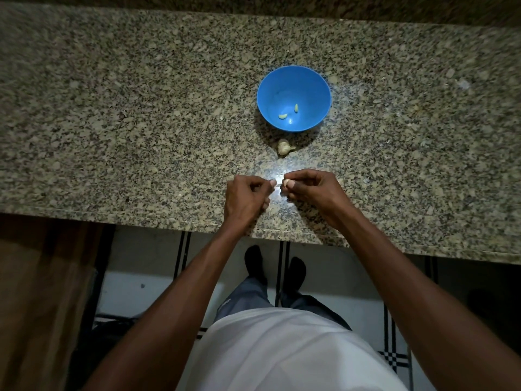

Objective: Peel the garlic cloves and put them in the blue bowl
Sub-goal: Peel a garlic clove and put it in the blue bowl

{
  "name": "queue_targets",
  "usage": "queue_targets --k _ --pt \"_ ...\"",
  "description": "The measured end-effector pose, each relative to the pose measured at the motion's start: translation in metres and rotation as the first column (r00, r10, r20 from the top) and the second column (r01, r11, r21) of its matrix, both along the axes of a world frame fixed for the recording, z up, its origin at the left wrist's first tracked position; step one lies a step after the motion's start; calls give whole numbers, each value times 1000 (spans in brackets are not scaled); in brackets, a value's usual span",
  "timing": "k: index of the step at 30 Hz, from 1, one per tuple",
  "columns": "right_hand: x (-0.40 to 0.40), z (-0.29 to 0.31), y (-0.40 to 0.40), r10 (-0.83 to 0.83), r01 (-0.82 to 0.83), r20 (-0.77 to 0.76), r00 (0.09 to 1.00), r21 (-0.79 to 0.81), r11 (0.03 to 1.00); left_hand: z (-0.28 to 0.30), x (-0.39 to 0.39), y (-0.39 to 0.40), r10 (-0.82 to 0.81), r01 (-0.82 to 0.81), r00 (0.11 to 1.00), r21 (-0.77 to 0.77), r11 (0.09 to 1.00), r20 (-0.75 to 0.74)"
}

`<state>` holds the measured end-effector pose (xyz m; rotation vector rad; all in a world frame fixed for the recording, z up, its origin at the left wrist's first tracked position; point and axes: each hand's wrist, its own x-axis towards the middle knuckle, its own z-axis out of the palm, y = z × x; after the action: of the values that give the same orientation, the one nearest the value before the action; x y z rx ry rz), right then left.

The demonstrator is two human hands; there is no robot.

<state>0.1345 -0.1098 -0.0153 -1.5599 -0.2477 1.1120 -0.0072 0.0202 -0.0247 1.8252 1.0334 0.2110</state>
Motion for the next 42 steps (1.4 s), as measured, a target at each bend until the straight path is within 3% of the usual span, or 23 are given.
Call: queue_targets --k 3,9,17,24,34,42 --pt "-1 0 0 -8 8 9 1000 18 1000 -2 -1 2 -29 30 1000 57 998 -4" --pt "-1 0 0 4 -5 36 999 27 1000 0 0 3 77 -77 997 -28 997 -3" --pt "-5 0 3 -17 16 87 996 17 1000 5 2 0 6 30 980 -175 984 201" --pt "-6 -1 4 -32 28 126 991 31 999 9 10 -2 33 17 972 -211 977 233" --pt "2 -1 2 -81 94 -287 955 33 995 7 13 -1 -14 45 974 -132 990 227" --pt "7 2 6 -114 126 -370 922 10 992 8 13 -3 16 5 976 -98 995 217"
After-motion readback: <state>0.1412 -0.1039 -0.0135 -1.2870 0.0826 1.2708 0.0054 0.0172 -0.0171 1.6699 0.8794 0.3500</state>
